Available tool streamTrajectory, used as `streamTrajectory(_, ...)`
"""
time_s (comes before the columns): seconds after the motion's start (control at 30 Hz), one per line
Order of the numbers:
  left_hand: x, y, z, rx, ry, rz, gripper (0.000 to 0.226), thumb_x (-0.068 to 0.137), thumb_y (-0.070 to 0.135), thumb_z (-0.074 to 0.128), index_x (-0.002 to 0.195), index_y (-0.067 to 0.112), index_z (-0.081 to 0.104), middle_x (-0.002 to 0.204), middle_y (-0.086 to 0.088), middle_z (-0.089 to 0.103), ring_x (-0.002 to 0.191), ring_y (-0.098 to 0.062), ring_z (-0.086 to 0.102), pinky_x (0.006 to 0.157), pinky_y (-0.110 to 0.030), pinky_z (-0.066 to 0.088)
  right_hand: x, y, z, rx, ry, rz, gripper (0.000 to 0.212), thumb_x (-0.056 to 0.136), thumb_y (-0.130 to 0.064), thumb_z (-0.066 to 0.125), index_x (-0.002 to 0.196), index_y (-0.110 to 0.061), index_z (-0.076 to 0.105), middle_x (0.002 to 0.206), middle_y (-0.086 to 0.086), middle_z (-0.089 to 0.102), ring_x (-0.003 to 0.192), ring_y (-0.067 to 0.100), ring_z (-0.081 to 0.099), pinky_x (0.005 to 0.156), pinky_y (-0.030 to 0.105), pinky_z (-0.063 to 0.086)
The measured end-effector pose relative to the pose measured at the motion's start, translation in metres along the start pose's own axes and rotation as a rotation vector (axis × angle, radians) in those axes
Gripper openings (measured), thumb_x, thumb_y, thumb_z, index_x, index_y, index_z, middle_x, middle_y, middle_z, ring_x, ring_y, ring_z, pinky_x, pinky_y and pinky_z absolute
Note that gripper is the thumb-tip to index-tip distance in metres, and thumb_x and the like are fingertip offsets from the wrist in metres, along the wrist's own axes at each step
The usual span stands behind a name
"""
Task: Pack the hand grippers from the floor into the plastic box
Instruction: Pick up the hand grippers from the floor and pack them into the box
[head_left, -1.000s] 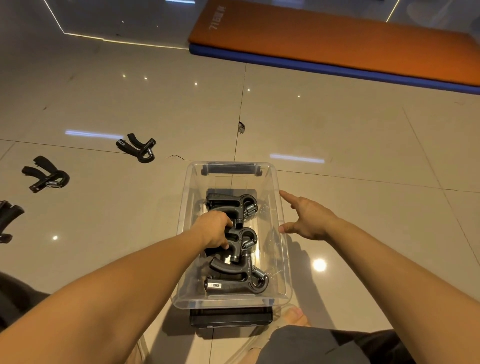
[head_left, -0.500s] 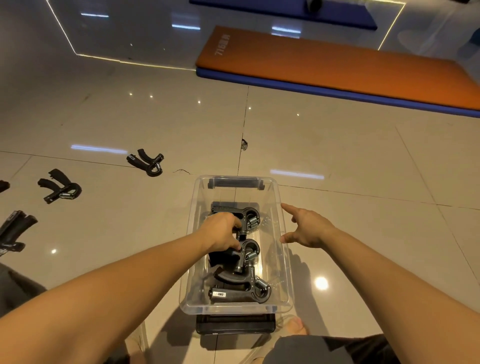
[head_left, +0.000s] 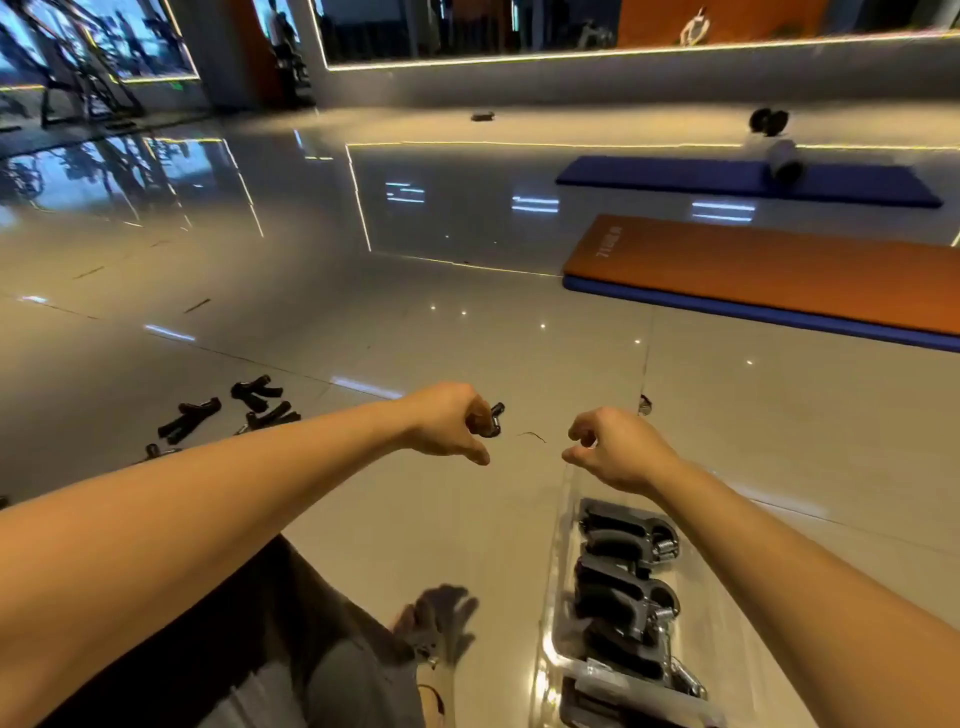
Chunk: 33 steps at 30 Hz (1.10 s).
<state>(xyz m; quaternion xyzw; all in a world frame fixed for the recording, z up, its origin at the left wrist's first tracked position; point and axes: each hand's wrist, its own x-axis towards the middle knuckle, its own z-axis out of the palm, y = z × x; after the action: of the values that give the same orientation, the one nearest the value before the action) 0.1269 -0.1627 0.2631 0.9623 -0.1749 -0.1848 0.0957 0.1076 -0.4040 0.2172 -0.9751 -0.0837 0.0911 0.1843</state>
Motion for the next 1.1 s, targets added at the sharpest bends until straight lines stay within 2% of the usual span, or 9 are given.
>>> streamTrajectory(0.1,-0.034,-0.038,-0.039,0.107,-0.043,-0.050,0.045,0.086,0.044,0.077,0.125,0.021,0.067,0.117,0.003,0.067,0.100,-0.016,0.062,0.086,-0.031,0.053,0.015,-0.056,0.000,-0.003,-0.005,-0.109,0.036,0.092,-0.044,0.066,0.122,-0.023,0.067,0.117,-0.001,0.070,0.104,0.021,0.065,0.090,0.043,0.056)
streamTrajectory(0.17,-0.047,-0.067,-0.059,0.152,-0.054,-0.097,0.046,0.087,0.044,0.076,0.125,0.020,0.066,0.117,0.002,0.067,0.098,-0.016,0.061,0.081,-0.028,0.048,0.028,-0.083,0.004,0.006,-0.014,-0.140,0.031,0.090,-0.045,0.067,0.113,-0.024,0.070,0.111,0.000,0.072,0.099,0.022,0.066,0.087,0.045,0.057)
streamTrajectory(0.33,-0.052,-0.150,-0.076,0.134,-0.060,-0.223,0.046,0.091,0.039,0.073,0.130,0.016,0.062,0.117,0.000,0.065,0.102,-0.017,0.059,0.090,-0.031,0.049,0.073,-0.116,0.028,0.026,-0.085,-0.148,0.025,0.091,-0.042,0.069,0.106,-0.022,0.072,0.104,-0.004,0.072,0.096,0.019,0.065,0.084,0.038,0.054)
streamTrajectory(0.4,-0.046,-0.193,-0.070,0.090,-0.051,-0.271,0.046,0.091,0.039,0.073,0.130,0.019,0.062,0.114,0.003,0.065,0.101,-0.015,0.060,0.089,-0.031,0.050,0.100,-0.121,0.046,0.028,-0.110,-0.128,0.022,0.091,-0.042,0.069,0.102,-0.023,0.072,0.102,-0.002,0.071,0.093,0.019,0.065,0.081,0.036,0.054)
streamTrajectory(0.57,-0.020,-0.299,-0.026,-0.075,0.008,-0.378,0.049,0.089,0.041,0.074,0.132,0.020,0.060,0.113,0.006,0.061,0.100,-0.011,0.059,0.086,-0.025,0.049,0.176,-0.141,0.108,0.044,-0.167,-0.114,0.026,0.093,-0.039,0.066,0.111,-0.020,0.071,0.105,-0.001,0.071,0.093,0.017,0.064,0.080,0.033,0.052)
streamTrajectory(0.7,0.011,-0.367,0.032,-0.198,0.053,-0.493,0.055,0.088,0.043,0.075,0.135,0.020,0.058,0.122,0.000,0.064,0.104,-0.016,0.062,0.092,-0.033,0.055,0.237,-0.171,0.166,0.044,-0.221,-0.140,0.030,0.095,-0.039,0.064,0.115,-0.018,0.069,0.106,-0.001,0.070,0.095,0.018,0.065,0.082,0.034,0.053)
streamTrajectory(0.87,0.051,-0.427,0.107,-0.226,0.080,-0.548,0.068,0.084,0.052,0.075,0.141,0.020,0.056,0.131,-0.001,0.064,0.113,-0.019,0.062,0.092,-0.035,0.054,0.316,-0.208,0.235,0.016,-0.296,-0.189,0.033,0.095,-0.033,0.062,0.125,-0.019,0.065,0.119,0.002,0.068,0.103,0.023,0.065,0.088,0.037,0.053)
streamTrajectory(1.0,0.083,-0.461,0.155,-0.210,0.061,-0.602,0.076,0.075,0.064,0.077,0.131,0.016,0.059,0.119,-0.002,0.060,0.106,-0.021,0.057,0.086,-0.040,0.053,0.373,-0.229,0.283,-0.049,-0.355,-0.253,0.033,0.096,-0.025,0.058,0.128,-0.025,0.062,0.117,0.006,0.056,0.096,0.029,0.060,0.078,0.038,0.051)
streamTrajectory(1.1,0.105,-0.476,0.186,-0.243,0.041,-0.647,0.079,0.067,0.070,0.078,0.124,0.018,0.058,0.107,0.001,0.049,0.101,-0.020,0.050,0.077,-0.037,0.048,0.412,-0.234,0.317,-0.107,-0.435,-0.274,0.052,0.095,-0.019,0.057,0.145,-0.030,0.047,0.137,0.007,0.045,0.114,0.032,0.053,0.090,0.046,0.052)
